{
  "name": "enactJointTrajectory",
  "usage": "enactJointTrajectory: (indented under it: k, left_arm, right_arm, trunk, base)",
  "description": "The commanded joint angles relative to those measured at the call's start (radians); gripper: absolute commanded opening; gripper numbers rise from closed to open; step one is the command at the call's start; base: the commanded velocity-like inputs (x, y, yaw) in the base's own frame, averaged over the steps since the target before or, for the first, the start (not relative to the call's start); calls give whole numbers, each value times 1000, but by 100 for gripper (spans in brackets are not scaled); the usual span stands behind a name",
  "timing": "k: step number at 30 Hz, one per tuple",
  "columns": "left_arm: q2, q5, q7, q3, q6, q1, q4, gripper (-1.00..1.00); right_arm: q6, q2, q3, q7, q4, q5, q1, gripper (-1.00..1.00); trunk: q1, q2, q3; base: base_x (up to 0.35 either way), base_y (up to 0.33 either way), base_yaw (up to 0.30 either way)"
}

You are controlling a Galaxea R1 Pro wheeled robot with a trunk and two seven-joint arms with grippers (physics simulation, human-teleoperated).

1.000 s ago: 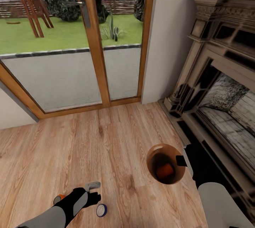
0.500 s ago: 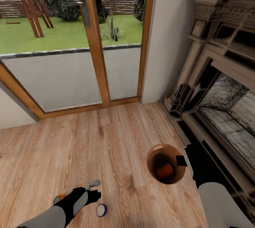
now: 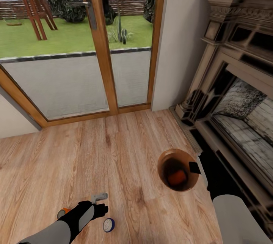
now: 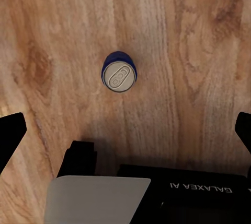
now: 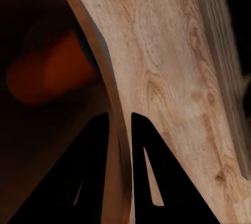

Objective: Put the three can of soda from the living room inside the tash can in the kitchen.

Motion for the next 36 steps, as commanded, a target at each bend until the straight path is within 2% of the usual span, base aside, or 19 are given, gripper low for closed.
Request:
enactJointTrajectory:
  k: [1,4,9,14,22,36]
  left_arm:
    - [0,0,1,0,0,0,0,100]
    - [-1,-1,2,-1,0,0,0,100]
    - [-1,-1,4,-1,0,0,1,100]
    - [-2,-1,4,-1,1,0,1,100]
    - [-2,-1,0,-1,9,0,2,100]
    - [-2,-1,-2,-1,14,0,2,100]
  right_arm:
    - [0,1,0,4,-22,-7,0,-100]
    - [0,6,-1,4,-101,-11,2,-100]
    - [0,42,-12,5,-243,-13,7,-100]
    - [0,70,-11,4,-368,-12,54,-100]
    - [0,80,-7,4,-409,-12,74,-100]
    - [0,80,-6,4,-413,-11,77,-100]
  trunk:
    - [0,0,0]
    - [0,0,0]
    - [0,0,0]
    - [0,0,0]
    - [31,-56,-25]
    - [84,-154,-69]
  base:
    - [0,0,0]
    - [0,0,0]
    - [0,0,0]
    - [0,0,0]
    - [0,0,0]
    - [0,0,0]
